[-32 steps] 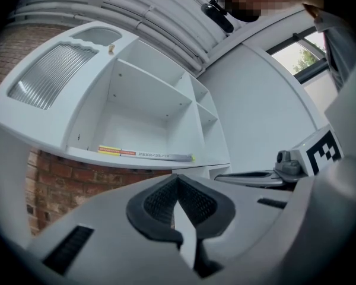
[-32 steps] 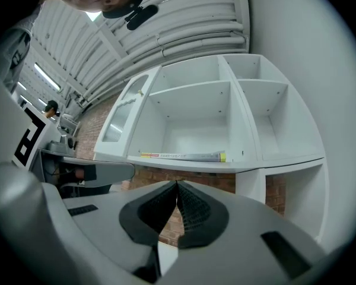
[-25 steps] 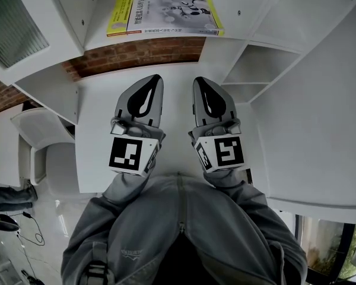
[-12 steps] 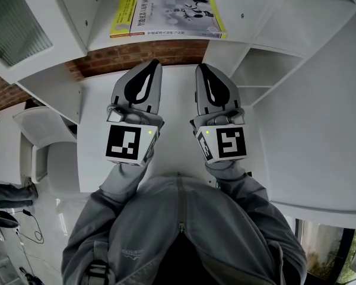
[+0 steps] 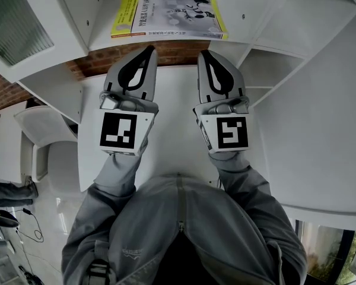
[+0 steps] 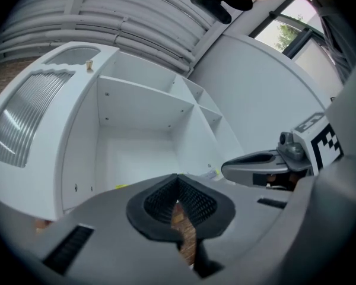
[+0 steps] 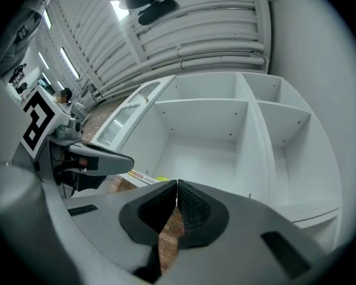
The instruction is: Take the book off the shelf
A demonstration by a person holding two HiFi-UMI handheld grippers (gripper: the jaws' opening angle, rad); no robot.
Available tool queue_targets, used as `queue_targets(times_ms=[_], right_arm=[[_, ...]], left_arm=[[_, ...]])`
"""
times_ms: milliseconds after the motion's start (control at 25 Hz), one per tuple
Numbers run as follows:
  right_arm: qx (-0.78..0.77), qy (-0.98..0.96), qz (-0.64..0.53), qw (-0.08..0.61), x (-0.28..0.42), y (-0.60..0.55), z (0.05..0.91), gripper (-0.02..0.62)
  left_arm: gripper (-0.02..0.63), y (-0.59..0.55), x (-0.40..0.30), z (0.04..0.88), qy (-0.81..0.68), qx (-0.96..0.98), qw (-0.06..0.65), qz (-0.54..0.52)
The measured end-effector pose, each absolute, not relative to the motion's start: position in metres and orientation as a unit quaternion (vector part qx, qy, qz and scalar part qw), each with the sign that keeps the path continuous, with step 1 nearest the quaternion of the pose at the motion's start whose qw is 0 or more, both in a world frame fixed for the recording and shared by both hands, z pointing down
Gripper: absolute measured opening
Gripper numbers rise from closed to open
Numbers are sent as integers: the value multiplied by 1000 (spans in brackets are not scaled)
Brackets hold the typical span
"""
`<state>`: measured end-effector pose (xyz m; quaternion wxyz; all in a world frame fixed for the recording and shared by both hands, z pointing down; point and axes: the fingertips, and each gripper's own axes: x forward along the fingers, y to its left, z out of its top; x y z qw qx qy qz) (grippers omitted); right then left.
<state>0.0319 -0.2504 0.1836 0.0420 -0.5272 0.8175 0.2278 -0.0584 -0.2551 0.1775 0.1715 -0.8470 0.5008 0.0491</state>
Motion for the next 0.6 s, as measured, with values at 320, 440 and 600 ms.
queue_targets(times_ms=[320, 440, 600], right_arm=[[-520, 816, 251, 20, 29, -260, 170, 28], [-516, 815, 263, 6, 29, -264, 168, 28], [-512, 808, 290, -16, 27, -267, 165, 28]], left_arm=[[6, -268, -60, 175, 499, -839, 217, -20], [7, -272, -61, 174, 499, -833, 234, -47], [8, -275, -62, 173, 497, -828, 252, -69]])
